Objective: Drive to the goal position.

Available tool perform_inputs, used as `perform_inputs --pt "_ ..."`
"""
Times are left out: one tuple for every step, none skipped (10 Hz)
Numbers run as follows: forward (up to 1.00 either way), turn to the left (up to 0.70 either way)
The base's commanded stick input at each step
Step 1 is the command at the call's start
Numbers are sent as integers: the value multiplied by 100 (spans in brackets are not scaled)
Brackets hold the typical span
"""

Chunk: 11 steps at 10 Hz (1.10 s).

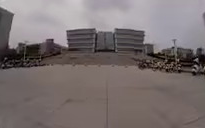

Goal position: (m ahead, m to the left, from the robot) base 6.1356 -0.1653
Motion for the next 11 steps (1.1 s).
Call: perform_inputs --pt "100 0" --pt "100 0" --pt "100 0" --pt "100 0" --pt "100 0" --pt "100 0" --pt "100 0" --pt "100 0" --pt "100 0" --pt "100 0" --pt "100 0"
